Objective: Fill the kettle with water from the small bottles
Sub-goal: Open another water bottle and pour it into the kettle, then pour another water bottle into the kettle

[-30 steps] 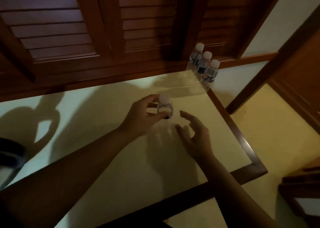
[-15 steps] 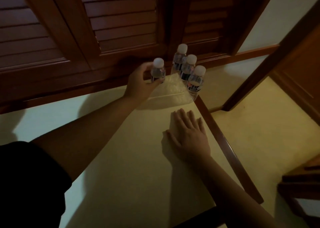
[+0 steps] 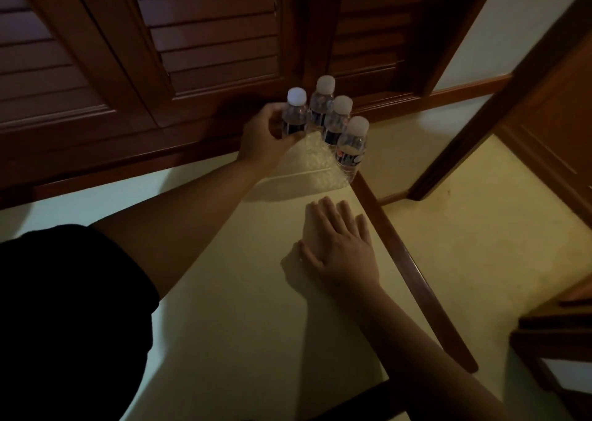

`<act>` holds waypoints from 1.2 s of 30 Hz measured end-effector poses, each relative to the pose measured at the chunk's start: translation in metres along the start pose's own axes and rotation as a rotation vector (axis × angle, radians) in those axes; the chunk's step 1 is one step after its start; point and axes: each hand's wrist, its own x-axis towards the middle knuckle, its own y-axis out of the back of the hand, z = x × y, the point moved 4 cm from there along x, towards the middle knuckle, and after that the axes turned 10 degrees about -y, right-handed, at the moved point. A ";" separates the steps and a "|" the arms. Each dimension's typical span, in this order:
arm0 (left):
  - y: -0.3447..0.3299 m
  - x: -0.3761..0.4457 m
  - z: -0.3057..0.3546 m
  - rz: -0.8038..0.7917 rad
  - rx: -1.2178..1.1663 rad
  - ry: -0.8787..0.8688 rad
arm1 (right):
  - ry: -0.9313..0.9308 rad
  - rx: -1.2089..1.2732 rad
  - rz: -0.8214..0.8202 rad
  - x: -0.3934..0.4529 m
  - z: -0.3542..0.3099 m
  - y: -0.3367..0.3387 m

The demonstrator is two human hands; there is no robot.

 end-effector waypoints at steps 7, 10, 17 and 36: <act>-0.005 0.007 -0.006 -0.019 0.007 0.016 | -0.008 0.021 -0.006 0.000 -0.001 0.002; -0.007 0.007 -0.013 -0.058 0.008 0.074 | -0.007 0.036 -0.012 0.000 -0.001 0.004; 0.011 -0.048 -0.016 -0.146 -0.030 0.252 | 0.004 0.070 0.014 -0.001 0.002 0.005; 0.271 -0.361 0.048 -0.140 -0.029 0.457 | 0.361 0.920 -0.393 -0.120 -0.202 0.005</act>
